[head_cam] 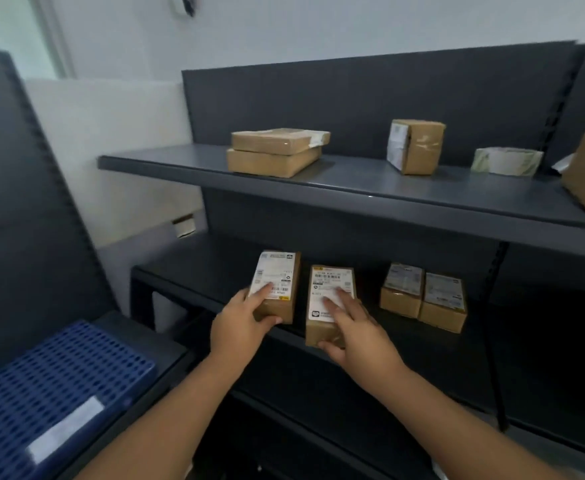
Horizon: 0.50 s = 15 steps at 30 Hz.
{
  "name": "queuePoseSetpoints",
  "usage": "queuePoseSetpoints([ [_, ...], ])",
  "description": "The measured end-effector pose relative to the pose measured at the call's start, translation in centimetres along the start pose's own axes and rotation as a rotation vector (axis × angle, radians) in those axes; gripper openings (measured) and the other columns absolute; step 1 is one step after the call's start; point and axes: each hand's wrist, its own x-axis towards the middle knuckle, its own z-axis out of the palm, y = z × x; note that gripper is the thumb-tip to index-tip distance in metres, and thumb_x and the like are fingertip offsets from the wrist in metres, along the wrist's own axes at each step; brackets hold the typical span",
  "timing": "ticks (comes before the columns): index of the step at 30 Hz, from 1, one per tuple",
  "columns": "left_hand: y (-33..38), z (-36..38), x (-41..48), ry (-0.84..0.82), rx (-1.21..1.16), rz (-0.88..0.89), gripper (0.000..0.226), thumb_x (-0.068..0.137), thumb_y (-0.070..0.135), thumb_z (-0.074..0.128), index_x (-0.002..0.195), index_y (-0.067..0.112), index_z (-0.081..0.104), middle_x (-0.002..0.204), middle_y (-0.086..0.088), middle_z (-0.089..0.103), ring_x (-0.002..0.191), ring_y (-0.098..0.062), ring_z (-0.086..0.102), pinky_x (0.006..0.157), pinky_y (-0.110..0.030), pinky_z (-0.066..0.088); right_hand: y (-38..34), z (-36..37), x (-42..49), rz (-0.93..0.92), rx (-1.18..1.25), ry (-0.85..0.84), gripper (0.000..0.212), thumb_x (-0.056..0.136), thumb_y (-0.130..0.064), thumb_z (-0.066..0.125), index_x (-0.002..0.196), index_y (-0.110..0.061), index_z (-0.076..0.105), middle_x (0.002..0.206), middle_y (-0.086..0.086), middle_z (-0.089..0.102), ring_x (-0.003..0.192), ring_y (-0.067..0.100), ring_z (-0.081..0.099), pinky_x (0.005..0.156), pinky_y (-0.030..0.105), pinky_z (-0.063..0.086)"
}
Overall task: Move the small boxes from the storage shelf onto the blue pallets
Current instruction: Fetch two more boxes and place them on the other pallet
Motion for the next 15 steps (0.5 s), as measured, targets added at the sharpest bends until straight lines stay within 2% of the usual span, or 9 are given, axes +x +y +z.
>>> queuePoseSetpoints([
  [3,-3.1,-5.1,-2.4,0.067,0.131,-0.049,0.068,0.077,0.046,0.076,0.138,0.046,0.046,0.139,0.01,0.052,0.117,-0.016,0.055,0.09,-0.037,0.051,-5.9,1.2,1.8,-0.089,0.002,-0.009,0.078,0.092,-0.043,0.058,0.153,-0.032,0.01,0.163,-0.005,-0.004,0.149,0.028,0.01,0.118,0.038,0.022],
  [7,-7.7,-12.9,-6.5,0.161,0.226,-0.175,0.067,0.079,0.049,0.073,0.139,0.046,0.044,0.141,0.01,0.05,0.119,-0.018,0.054,0.093,-0.037,0.049,-13.7,3.3,3.3,-0.243,0.067,-0.045,0.076,0.093,-0.043,0.057,0.153,-0.032,0.013,0.163,-0.005,-0.001,0.15,0.028,0.007,0.118,0.037,0.02],
  [15,-14.5,-26.6,-17.8,0.322,0.36,-0.429,0.068,0.08,0.049,0.072,0.141,0.047,0.041,0.142,0.013,0.047,0.119,-0.012,0.053,0.091,-0.034,0.051,-30.8,8.2,2.5,-0.597,0.157,-0.128,0.077,0.091,-0.045,0.059,0.153,-0.03,0.016,0.163,-0.003,0.002,0.149,0.026,0.013,0.118,0.039,0.027],
])
